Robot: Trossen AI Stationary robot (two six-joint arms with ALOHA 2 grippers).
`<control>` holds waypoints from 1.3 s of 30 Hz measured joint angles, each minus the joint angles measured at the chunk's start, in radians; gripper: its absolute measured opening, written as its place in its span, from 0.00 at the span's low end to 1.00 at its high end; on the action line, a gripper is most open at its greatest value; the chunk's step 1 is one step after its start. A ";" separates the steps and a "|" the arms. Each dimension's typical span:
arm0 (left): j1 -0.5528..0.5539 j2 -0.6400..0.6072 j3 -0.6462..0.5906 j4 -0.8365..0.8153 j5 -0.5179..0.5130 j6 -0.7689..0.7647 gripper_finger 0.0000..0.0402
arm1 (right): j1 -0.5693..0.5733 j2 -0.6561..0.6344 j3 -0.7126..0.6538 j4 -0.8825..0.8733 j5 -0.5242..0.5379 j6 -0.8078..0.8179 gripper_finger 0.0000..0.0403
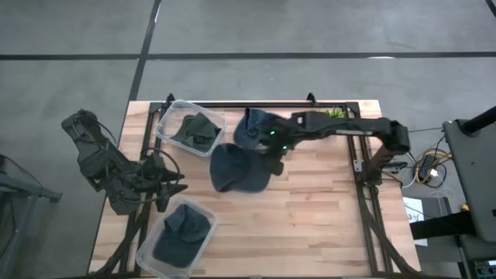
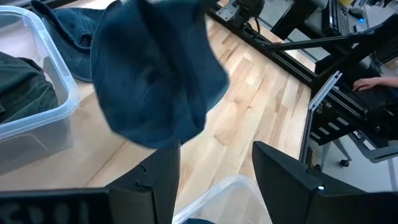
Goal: Pick & Place hat
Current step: Put the bottom dark blue cap into the bottom transparent bin
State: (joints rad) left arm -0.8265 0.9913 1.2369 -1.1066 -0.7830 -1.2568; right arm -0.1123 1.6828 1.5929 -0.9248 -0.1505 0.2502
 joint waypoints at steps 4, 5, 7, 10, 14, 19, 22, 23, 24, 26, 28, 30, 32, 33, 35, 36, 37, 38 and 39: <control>0.000 0.000 0.000 0.016 0.000 0.000 0.48 | 0.001 -0.084 0.000 -0.008 0.002 0.062 0.03; 0.000 0.000 0.000 0.023 0.000 0.000 0.48 | 0.001 -0.103 0.000 -0.006 0.008 0.080 0.03; 0.000 0.000 0.000 0.044 0.000 0.000 0.48 | 0.004 -0.140 0.000 -0.001 0.023 0.118 0.03; 0.000 0.000 0.000 0.075 -0.001 0.000 0.48 | 0.011 -0.187 0.000 0.045 0.059 0.182 0.03; 0.000 0.004 0.000 0.121 -0.032 -0.001 0.48 | 0.041 -0.224 0.000 0.204 0.133 0.264 0.03; 0.000 0.016 0.000 0.166 -0.138 -0.005 0.48 | 0.075 -0.221 0.000 0.423 0.234 0.287 0.03; 0.000 0.020 0.000 0.195 -0.215 -0.006 0.48 | 0.076 -0.209 -0.001 0.498 0.326 0.272 0.03; 0.000 0.020 0.000 0.209 -0.244 -0.007 0.48 | 0.076 -0.203 -0.002 0.521 0.359 0.269 0.03; 0.000 0.020 0.000 0.227 -0.280 -0.008 0.48 | 0.076 -0.196 -0.002 0.553 0.384 0.267 0.03; 0.000 0.020 0.000 0.265 -0.361 -0.006 0.48 | 0.076 -0.188 -0.003 0.615 0.415 0.266 0.03; 0.000 0.020 0.000 0.300 -0.437 0.014 0.48 | 0.077 -0.172 -0.003 0.696 0.419 0.264 0.03; 0.000 0.021 0.000 0.331 -0.508 0.050 0.48 | 0.078 -0.160 -0.003 0.743 0.428 0.257 0.03; 0.000 0.021 0.000 0.367 -0.566 0.073 0.48 | 0.083 -0.142 -0.003 0.780 0.475 0.252 0.03; 0.000 0.023 0.000 0.387 -0.586 0.082 0.48 | 0.084 -0.133 -0.003 0.785 0.497 0.252 0.03; 0.000 0.024 0.000 0.416 -0.600 0.095 0.48 | 0.089 -0.109 -0.003 0.816 0.525 0.255 0.03; 0.000 0.025 0.000 0.424 -0.601 0.099 0.48 | 0.091 -0.094 -0.004 0.833 0.528 0.260 0.03; 0.000 0.026 0.000 0.430 -0.603 0.101 0.48 | 0.094 -0.080 -0.004 0.858 0.535 0.265 0.03; 0.000 0.026 0.000 0.433 -0.605 0.100 0.48 | 0.095 -0.066 -0.004 0.887 0.543 0.269 0.03; 0.000 0.026 0.000 0.439 -0.605 0.097 0.48 | 0.096 -0.052 -0.004 0.913 0.549 0.270 0.03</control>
State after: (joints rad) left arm -0.8261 1.0168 1.2373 -0.6675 -1.3884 -1.1594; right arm -0.0164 1.6313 1.5890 -0.0123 0.3980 0.5205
